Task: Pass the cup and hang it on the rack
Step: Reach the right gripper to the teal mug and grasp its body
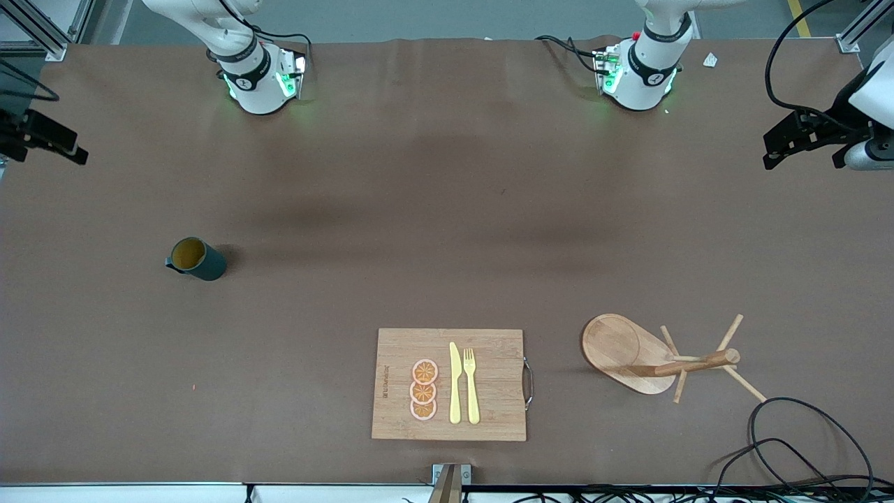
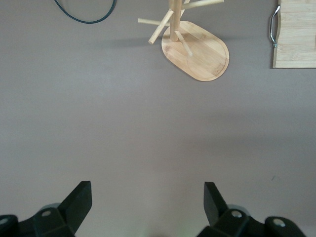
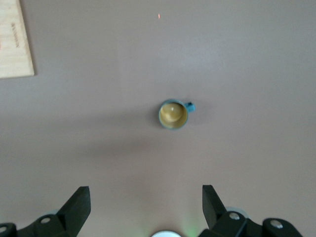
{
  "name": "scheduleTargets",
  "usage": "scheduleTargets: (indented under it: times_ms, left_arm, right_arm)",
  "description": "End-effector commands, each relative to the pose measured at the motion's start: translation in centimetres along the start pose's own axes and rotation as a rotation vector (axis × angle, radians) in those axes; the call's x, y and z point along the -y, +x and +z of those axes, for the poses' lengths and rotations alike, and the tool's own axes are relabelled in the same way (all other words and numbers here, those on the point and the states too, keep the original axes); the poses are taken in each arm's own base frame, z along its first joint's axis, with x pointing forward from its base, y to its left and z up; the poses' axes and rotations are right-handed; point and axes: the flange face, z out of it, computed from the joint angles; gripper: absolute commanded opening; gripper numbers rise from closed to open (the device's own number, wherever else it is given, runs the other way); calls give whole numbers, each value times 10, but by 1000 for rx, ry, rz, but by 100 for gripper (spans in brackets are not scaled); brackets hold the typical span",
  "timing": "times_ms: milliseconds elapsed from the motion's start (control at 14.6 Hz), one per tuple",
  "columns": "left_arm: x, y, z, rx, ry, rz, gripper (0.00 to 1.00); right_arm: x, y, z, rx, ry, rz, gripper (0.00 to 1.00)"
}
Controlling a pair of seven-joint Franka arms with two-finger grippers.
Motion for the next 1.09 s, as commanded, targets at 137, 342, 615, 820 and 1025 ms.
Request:
scheduleTargets:
  times_ms: [137, 342, 615, 820, 1025]
  left_arm:
    - [-6, 1, -5, 8, -19, -40, 100]
    - [-2, 2, -4, 7, -16, -36, 100]
    - [2, 4, 0, 16, -23, -32, 100]
    - [2, 4, 0, 16, -23, -32, 100]
    - [1, 4, 0, 17, -21, -30, 100]
  right_arm:
    - [-13, 70, 82, 32, 4, -155, 100]
    - [-17, 91, 138, 47, 7, -339, 100]
    - [-21, 89, 207, 43, 5, -395, 100]
    - [-36, 81, 249, 31, 5, -538, 100]
    - [-45, 69, 295, 16, -1, -687, 100]
